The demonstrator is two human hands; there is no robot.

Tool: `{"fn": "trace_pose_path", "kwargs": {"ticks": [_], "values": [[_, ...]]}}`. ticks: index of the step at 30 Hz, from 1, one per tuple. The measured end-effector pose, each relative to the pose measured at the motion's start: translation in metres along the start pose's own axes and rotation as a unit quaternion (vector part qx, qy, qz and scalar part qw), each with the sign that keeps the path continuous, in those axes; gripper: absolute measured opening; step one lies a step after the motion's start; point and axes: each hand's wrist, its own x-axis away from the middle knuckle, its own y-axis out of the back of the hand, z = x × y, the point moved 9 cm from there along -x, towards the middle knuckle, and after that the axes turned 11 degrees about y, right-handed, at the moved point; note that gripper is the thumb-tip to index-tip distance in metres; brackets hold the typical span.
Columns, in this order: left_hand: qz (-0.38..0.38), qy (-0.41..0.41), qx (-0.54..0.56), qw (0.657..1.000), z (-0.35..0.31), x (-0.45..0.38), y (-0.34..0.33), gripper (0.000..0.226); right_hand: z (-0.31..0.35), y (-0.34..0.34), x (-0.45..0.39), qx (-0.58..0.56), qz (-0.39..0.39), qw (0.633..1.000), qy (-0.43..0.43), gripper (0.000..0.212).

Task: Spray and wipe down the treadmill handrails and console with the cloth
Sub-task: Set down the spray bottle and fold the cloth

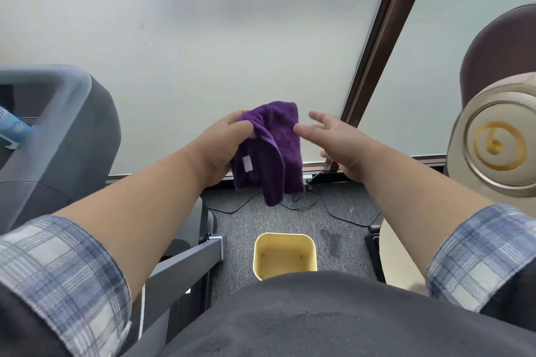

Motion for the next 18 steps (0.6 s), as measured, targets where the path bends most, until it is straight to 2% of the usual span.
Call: {"fn": "trace_pose_path", "kwargs": {"ticks": [1,3,5,6,9,10,11,13,15,16,18], "values": [[0.040,0.041,0.043,0.997,0.007,0.000,-0.002,0.042,-0.004,-0.008,-0.002,-0.026,0.042,0.999,0.000,0.077],[0.111,0.096,0.086,0.986,0.018,0.002,-0.010,0.032,-0.010,-0.027,0.000,-0.113,0.110,0.988,-0.006,0.062],[0.158,0.114,0.151,0.969,0.027,0.000,-0.014,0.027,-0.014,-0.033,-0.003,-0.210,0.080,0.974,-0.009,0.048],[0.172,0.122,0.198,0.957,0.033,-0.003,-0.015,0.035,-0.019,-0.034,-0.005,-0.246,0.051,0.968,-0.019,0.045],[0.235,0.147,0.288,0.917,0.058,-0.010,-0.021,0.097,-0.043,-0.035,-0.008,-0.261,0.003,0.963,-0.070,0.036],[0.259,0.146,0.291,0.910,0.064,-0.012,-0.025,0.102,-0.052,-0.035,-0.009,-0.263,0.004,0.961,-0.084,0.033],[0.249,0.140,0.267,0.921,0.074,-0.017,-0.027,0.094,-0.062,-0.036,-0.008,-0.266,0.009,0.959,-0.095,0.031],[0.140,0.139,0.171,0.965,0.106,-0.040,-0.017,0.075,-0.086,-0.038,-0.008,-0.266,0.026,0.957,-0.109,0.029],[-0.020,0.154,0.109,0.982,0.140,-0.061,0.003,0.081,-0.120,-0.043,-0.010,-0.257,0.041,0.958,-0.120,0.031],[-0.055,0.154,0.087,0.983,0.156,-0.070,0.006,0.083,-0.143,-0.044,-0.012,-0.248,0.041,0.959,-0.129,0.033],[-0.078,0.154,0.027,0.985,0.197,-0.094,0.007,0.088,-0.196,-0.045,-0.017,-0.197,0.017,0.969,-0.148,0.040]]}}
